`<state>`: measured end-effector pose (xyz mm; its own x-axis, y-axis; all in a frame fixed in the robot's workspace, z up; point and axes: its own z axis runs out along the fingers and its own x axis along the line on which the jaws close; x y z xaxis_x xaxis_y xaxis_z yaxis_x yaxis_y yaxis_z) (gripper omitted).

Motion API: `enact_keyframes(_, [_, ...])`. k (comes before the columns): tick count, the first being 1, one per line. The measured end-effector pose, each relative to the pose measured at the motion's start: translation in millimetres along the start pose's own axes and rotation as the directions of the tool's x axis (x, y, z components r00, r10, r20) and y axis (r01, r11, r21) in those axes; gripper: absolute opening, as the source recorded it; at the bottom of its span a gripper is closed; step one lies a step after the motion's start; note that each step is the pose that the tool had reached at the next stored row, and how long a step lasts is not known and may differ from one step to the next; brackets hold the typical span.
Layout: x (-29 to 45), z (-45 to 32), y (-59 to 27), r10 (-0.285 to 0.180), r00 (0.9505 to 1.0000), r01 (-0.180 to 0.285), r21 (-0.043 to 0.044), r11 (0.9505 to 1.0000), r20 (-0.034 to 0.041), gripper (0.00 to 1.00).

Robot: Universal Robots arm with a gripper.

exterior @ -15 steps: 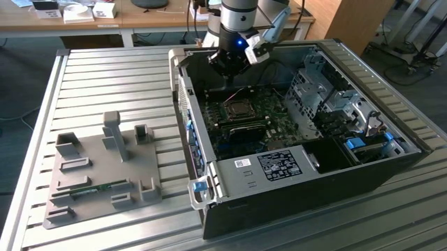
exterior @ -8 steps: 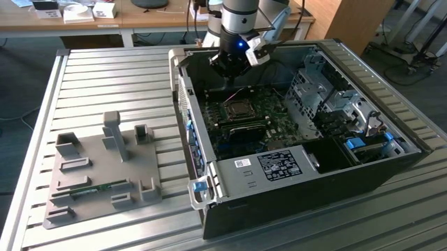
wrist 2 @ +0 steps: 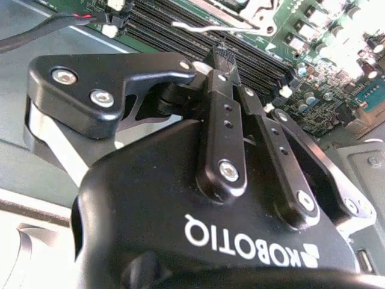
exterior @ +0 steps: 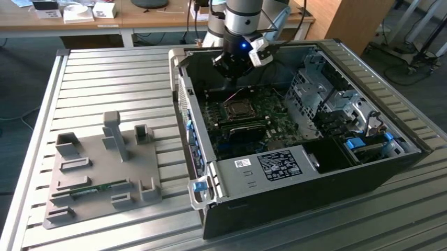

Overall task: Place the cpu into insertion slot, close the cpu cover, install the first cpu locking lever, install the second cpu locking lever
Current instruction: 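Install the first cpu locking lever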

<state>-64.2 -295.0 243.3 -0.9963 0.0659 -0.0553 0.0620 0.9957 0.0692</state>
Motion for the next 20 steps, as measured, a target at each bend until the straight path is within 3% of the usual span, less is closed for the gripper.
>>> enact_keyframes(8, [-2.3,7.2,-0.3,0.0,1.0,0.0,-0.0001,1.0,0.0,0.1])
enact_keyframes(20, [-5.2,10.8,-0.6,0.0,1.0,0.0,0.0,1.0,0.0,0.1])
